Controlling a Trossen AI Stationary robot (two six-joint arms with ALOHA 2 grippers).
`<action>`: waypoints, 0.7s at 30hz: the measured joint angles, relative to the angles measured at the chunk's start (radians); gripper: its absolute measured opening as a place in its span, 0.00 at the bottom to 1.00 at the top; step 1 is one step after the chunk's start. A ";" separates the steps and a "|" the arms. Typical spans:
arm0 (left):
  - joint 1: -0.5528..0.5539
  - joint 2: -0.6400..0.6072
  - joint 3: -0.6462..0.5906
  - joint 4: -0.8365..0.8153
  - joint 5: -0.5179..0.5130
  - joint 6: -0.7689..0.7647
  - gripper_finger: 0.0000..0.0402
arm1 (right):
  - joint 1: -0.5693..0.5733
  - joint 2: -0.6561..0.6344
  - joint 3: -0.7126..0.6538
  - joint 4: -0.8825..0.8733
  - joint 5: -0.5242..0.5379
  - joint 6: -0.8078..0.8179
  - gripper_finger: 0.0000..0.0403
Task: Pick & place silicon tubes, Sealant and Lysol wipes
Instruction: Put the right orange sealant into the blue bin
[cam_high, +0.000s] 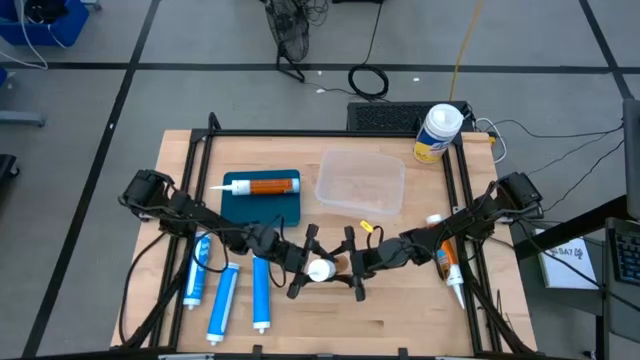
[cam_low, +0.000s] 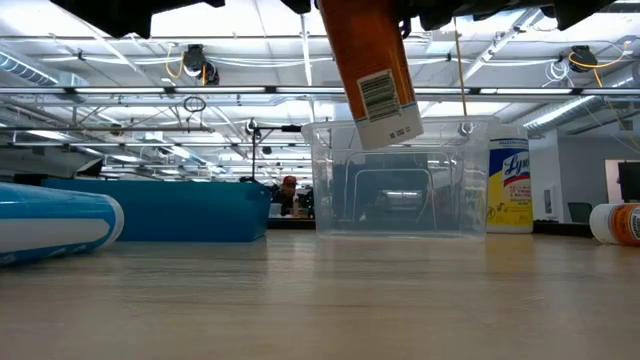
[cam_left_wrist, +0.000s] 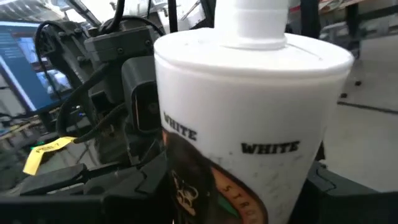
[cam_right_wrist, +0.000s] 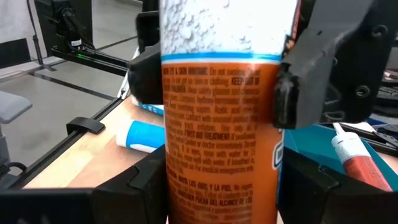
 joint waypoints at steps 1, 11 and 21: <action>-0.004 -0.012 0.000 -0.025 -0.027 0.017 0.52 | 0.000 0.000 0.000 -0.005 0.003 0.002 0.54; -0.046 -0.302 -0.004 -0.516 -0.446 0.141 0.52 | -0.006 -0.009 0.004 0.003 0.166 0.030 0.59; 0.011 -0.599 -0.086 -0.788 -0.654 0.056 0.51 | 0.011 -0.001 0.000 -0.020 0.200 0.029 0.59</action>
